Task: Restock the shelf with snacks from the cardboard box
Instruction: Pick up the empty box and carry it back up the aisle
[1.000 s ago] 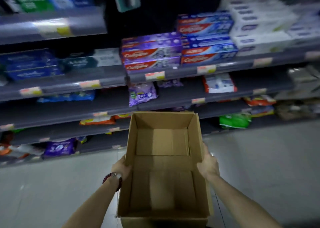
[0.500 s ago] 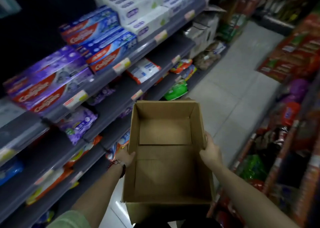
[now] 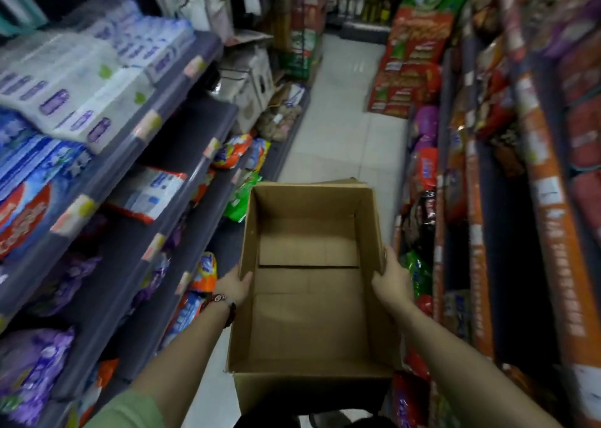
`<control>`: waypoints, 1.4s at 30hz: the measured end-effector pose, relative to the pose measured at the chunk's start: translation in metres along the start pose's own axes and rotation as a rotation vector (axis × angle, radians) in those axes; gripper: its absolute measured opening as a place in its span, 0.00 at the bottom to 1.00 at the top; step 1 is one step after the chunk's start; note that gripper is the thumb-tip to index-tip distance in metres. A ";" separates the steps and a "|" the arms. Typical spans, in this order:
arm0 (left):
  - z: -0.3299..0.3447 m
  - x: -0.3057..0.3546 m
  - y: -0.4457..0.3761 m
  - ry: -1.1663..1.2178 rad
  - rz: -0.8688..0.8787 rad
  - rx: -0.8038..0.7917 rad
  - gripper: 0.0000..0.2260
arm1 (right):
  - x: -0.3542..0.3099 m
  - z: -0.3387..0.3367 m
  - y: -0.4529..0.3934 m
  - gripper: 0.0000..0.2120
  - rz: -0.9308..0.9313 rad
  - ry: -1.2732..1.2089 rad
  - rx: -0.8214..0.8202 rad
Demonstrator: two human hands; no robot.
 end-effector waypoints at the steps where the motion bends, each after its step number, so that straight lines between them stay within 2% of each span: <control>1: 0.000 0.010 -0.005 -0.014 0.031 -0.017 0.21 | 0.002 -0.004 -0.002 0.31 0.022 -0.002 0.022; 10: -0.014 0.077 -0.051 0.017 0.225 -0.151 0.20 | -0.005 -0.013 -0.016 0.31 0.229 -0.052 0.188; 17: -0.034 0.103 -0.105 0.015 0.263 -0.162 0.22 | -0.033 -0.007 -0.032 0.20 0.275 -0.004 0.324; 23: -0.034 0.133 -0.144 0.055 0.245 -0.181 0.22 | -0.052 -0.006 -0.060 0.18 0.314 0.021 0.363; 30: -0.023 0.202 -0.197 0.028 0.236 -0.166 0.21 | -0.063 -0.011 -0.145 0.20 0.339 0.025 0.330; 38: -0.045 0.296 -0.271 0.055 0.120 -0.052 0.22 | -0.116 -0.043 -0.276 0.22 0.195 0.030 0.276; 42: -0.054 0.337 -0.309 0.083 0.130 -0.016 0.23 | -0.144 -0.058 -0.335 0.21 0.133 0.000 0.280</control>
Point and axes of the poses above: each hand's wrist, its own y-axis away from the middle knuckle, its own z-axis out of the palm, x = y × z, the point moved 1 cm from there along -y, towards the middle knuckle, and after that the axes turned 10 degrees about x, right-handed, at the moved point
